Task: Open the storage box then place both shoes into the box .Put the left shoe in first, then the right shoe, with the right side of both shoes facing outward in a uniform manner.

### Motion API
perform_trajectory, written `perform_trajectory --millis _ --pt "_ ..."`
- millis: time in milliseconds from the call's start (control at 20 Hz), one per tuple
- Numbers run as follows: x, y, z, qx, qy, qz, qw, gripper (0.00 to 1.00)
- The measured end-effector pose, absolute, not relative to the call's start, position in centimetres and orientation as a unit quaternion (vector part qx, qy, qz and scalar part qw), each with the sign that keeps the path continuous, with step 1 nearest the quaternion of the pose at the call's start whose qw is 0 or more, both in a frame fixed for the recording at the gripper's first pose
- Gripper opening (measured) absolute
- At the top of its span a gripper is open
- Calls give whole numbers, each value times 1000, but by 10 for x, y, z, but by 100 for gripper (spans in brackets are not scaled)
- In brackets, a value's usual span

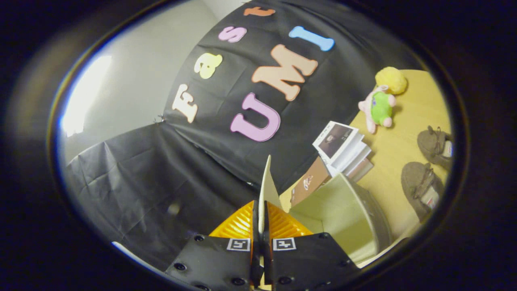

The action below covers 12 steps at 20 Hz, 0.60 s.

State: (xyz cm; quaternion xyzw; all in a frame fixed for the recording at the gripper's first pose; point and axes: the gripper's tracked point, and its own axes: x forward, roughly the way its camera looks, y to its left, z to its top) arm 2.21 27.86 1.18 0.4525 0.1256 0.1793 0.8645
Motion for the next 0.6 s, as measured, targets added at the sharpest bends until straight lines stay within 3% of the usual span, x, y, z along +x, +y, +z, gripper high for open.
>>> perform_trajectory --millis 250,600 --pt "13 347 43 418 125 225 871 7" --pt "-6 437 35 425 138 263 855 11"
